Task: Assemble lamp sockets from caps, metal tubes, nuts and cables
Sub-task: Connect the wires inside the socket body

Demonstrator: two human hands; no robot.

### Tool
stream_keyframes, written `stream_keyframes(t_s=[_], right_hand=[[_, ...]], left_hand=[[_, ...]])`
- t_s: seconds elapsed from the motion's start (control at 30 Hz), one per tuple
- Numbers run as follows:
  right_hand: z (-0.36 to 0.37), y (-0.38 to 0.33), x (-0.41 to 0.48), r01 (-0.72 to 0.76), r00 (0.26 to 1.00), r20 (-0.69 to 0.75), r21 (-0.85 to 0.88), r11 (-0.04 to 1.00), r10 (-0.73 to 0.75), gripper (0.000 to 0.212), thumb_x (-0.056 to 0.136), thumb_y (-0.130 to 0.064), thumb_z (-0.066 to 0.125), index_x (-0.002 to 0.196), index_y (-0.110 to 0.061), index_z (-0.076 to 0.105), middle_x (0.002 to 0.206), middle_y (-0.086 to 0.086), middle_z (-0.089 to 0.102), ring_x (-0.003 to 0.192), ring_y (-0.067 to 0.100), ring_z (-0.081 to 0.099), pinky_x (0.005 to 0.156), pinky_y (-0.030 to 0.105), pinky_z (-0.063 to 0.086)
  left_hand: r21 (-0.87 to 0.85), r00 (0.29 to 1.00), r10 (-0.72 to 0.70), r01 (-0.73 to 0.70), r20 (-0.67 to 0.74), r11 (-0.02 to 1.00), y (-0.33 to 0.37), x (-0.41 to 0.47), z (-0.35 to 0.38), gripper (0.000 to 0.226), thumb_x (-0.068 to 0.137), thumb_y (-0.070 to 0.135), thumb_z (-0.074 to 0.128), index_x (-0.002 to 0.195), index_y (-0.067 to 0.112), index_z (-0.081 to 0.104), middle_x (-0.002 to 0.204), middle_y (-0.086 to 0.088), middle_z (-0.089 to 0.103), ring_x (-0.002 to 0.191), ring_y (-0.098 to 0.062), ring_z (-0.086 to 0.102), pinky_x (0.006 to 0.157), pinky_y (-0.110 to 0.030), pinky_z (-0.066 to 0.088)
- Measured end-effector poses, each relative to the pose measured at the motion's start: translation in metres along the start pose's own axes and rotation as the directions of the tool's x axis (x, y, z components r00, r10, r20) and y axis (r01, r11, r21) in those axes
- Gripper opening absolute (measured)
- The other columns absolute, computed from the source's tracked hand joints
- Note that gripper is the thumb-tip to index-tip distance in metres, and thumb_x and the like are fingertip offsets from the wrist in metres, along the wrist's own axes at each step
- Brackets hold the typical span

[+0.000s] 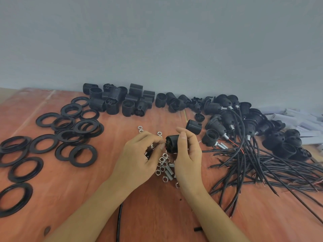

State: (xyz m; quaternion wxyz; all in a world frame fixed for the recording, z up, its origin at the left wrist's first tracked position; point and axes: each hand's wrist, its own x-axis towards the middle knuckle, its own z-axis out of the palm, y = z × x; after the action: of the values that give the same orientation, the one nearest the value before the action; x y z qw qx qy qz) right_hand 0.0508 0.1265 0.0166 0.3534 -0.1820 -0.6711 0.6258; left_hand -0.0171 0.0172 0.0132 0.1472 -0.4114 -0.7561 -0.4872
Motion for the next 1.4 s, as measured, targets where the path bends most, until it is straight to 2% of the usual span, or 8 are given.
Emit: stream_keyframes(t_s=[0.13,0.3,0.4,0.67,0.8,1.1,1.27,1.4], right_hand=[[-0.0008,0.0009,-0.001,0.036,0.999,0.032,-0.053,0.998,-0.034,0.02,0.103,-0.02,0.045,0.113,-0.019,0.063,0.08,-0.005,0.055,0.068,0.002,0.049,0.066,0.017,0.042],[0.0,0.0041,-0.0012,0.03,0.999,0.037,-0.097,0.995,-0.027,0.023,0.1,-0.03,0.048,0.117,-0.025,0.063,0.089,0.005,0.056,0.078,0.016,0.049,0.074,0.035,0.042],[-0.0009,0.0041,-0.0009,0.022,0.999,0.049,-0.101,0.995,-0.017,0.03,0.095,-0.043,0.048,0.117,-0.029,0.064,0.088,0.005,0.055,0.073,0.014,0.048,0.073,0.033,0.041],[0.0015,0.0061,-0.004,0.005,1.0,0.011,-0.103,0.995,-0.004,0.031,0.099,-0.039,0.042,0.118,-0.025,0.062,0.098,0.006,0.062,0.088,0.022,0.056,0.085,0.045,0.049],[0.0022,0.0059,-0.0044,-0.007,1.0,0.022,-0.106,0.994,0.009,0.032,0.096,-0.043,0.044,0.117,-0.027,0.062,0.093,0.005,0.058,0.084,0.018,0.049,0.078,0.042,0.045],[-0.0005,0.0075,-0.002,0.03,0.998,0.055,-0.143,0.989,-0.023,0.033,0.088,-0.052,0.048,0.111,-0.035,0.066,0.095,0.001,0.063,0.079,0.016,0.055,0.077,0.039,0.047],[-0.0015,0.008,-0.001,0.028,0.998,0.069,-0.16,0.987,-0.017,0.035,0.085,-0.053,0.049,0.112,-0.038,0.065,0.102,0.009,0.066,0.083,0.014,0.06,0.078,0.029,0.052],[-0.0029,0.0078,0.0023,-0.012,0.999,0.044,-0.137,0.991,0.018,0.035,0.096,-0.041,0.048,0.122,-0.026,0.065,0.096,0.003,0.064,0.081,0.016,0.055,0.078,0.039,0.048]], left_hand=[[-0.005,1.0,-0.01,0.01,0.002,1.0,0.0013,-0.0003,0.0,0.006,0.087,0.018,0.064,0.085,0.015,0.069,0.082,0.011,0.061,0.071,-0.005,0.054,0.064,-0.014,0.043],[-0.004,1.0,-0.003,0.003,0.019,1.0,0.0024,-0.0012,-0.0004,0.007,0.088,0.017,0.062,0.084,0.014,0.067,0.081,0.012,0.058,0.068,-0.009,0.054,0.061,-0.023,0.045],[-0.005,1.0,-0.007,0.007,0.028,1.0,0.0018,-0.0012,-0.0002,0.007,0.088,0.017,0.061,0.085,0.014,0.067,0.081,0.01,0.059,0.068,-0.011,0.054,0.061,-0.025,0.045],[-0.018,0.999,-0.029,0.03,0.032,0.999,0.0028,0.001,-0.0007,0.005,0.084,0.014,0.064,0.081,0.014,0.067,0.074,0.01,0.056,0.065,-0.009,0.052,0.061,-0.012,0.04],[-0.021,1.0,-0.016,0.016,0.022,1.0,0.0017,0.0007,-0.0019,0.005,0.083,0.009,0.066,0.082,0.013,0.068,0.074,0.011,0.056,0.064,-0.007,0.051,0.061,-0.011,0.039],[0.129,0.995,0.074,-0.082,0.062,0.988,0.0012,-0.0032,-0.0047,0.005,0.085,0.009,0.066,0.081,0.011,0.064,0.075,0.007,0.052,0.059,-0.015,0.051,0.049,-0.037,0.048],[0.129,0.997,0.058,-0.063,0.047,0.99,0.0001,-0.0044,-0.0021,0.004,0.084,0.01,0.064,0.079,0.011,0.065,0.072,0.007,0.053,0.058,-0.015,0.052,0.05,-0.037,0.048],[-0.038,0.999,-0.049,0.048,-0.021,0.998,0.0018,-0.0025,0.0008,0.008,0.084,0.01,0.067,0.083,0.016,0.072,0.074,0.013,0.063,0.065,-0.008,0.058,0.06,-0.019,0.046]])
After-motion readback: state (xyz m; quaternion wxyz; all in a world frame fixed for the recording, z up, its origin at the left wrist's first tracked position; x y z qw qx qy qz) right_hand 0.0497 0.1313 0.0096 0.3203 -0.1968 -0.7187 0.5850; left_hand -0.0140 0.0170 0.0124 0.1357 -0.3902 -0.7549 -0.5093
